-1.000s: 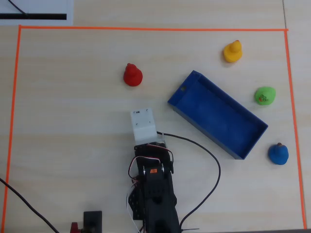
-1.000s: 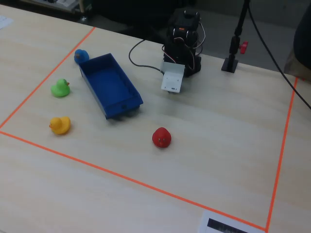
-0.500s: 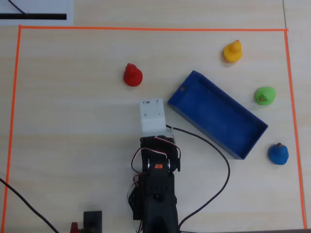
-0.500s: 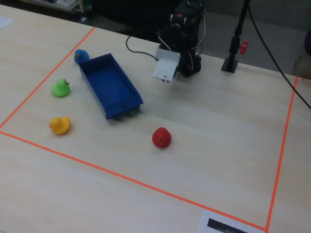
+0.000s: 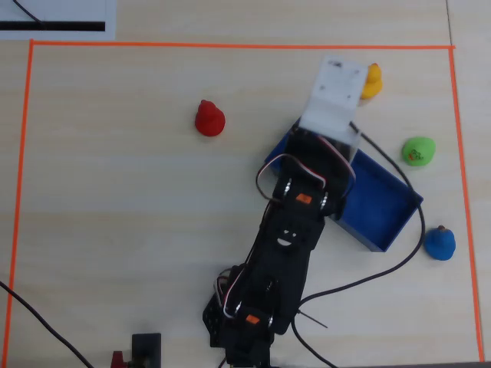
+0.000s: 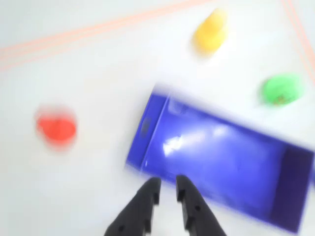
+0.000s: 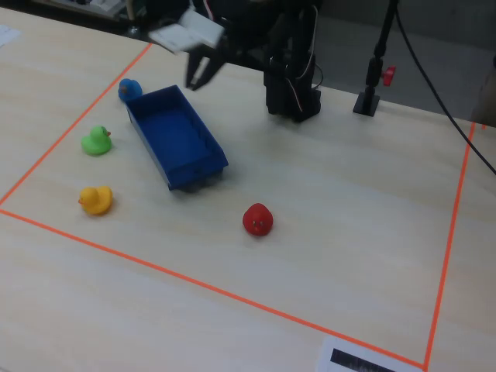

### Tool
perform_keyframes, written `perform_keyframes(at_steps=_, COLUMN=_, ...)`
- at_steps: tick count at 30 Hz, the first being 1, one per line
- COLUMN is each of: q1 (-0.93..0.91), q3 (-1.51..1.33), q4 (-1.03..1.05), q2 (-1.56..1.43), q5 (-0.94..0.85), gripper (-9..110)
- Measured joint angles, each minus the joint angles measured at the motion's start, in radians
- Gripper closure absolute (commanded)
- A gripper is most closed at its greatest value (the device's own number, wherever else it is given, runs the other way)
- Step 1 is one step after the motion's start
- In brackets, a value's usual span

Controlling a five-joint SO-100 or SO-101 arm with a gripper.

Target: Grasp green duck and put it into box.

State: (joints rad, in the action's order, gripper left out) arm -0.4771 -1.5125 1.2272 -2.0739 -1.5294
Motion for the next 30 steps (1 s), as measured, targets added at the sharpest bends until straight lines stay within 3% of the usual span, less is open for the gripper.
perform_keyframes(at_steps=4, q1=-0.137, q3=0.262, q4=-0.137, q2=0.242, q5=0.057, gripper=85)
perform_keyframes(at_steps=12, q1=-0.339, q3=0.568, q4=-0.296, q2=0.632, q5=0.029, gripper=84)
perform_keyframes(at_steps=30, q1=-0.463, q3=0.853, q4=-0.517, q2=1.23, q5=-0.005, gripper=82)
